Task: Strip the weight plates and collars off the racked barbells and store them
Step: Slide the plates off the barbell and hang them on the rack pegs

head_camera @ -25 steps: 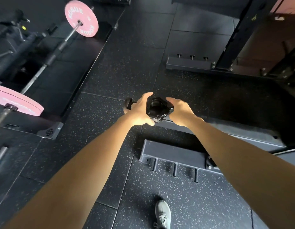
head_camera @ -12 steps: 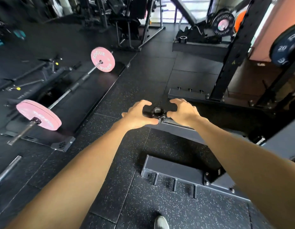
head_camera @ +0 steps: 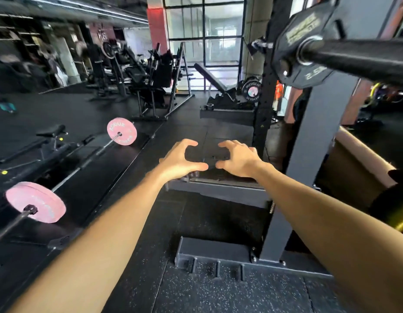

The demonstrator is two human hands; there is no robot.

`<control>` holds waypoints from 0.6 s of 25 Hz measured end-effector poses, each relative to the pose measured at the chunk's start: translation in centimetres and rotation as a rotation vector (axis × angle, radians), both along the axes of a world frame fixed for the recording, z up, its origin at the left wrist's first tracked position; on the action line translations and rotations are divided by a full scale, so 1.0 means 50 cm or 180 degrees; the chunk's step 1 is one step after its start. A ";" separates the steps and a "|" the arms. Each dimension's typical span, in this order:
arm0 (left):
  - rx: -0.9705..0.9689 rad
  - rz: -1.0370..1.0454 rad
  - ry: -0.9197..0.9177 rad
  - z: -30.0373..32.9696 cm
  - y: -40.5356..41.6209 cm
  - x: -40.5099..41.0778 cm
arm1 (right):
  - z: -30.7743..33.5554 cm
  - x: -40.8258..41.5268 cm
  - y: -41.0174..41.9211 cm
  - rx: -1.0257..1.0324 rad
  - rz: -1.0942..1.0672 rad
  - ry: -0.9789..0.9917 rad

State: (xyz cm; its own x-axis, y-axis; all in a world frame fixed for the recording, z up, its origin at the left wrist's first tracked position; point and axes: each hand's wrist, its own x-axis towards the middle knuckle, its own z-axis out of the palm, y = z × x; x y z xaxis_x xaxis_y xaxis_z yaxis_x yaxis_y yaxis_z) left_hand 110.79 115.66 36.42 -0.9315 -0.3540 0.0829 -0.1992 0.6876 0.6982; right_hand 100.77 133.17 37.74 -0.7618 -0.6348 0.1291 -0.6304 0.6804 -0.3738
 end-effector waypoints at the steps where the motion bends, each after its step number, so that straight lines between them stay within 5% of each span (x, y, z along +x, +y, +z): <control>1: -0.0039 -0.0087 0.0047 0.030 0.038 -0.002 | 0.028 0.005 0.039 -0.0030 -0.0075 0.0029; 15: -0.0435 -0.0350 0.0594 0.279 0.401 -0.171 | 0.246 -0.111 0.511 -0.0275 -0.0611 0.0398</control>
State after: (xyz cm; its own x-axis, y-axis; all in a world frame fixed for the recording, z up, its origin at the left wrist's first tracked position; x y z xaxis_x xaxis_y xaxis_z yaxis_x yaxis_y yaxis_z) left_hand 102.25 135.72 50.38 -0.9278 -0.2252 0.2973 0.0056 0.7885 0.6150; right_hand 95.22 158.69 50.06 -0.8421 -0.4624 0.2776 -0.5376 0.7611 -0.3630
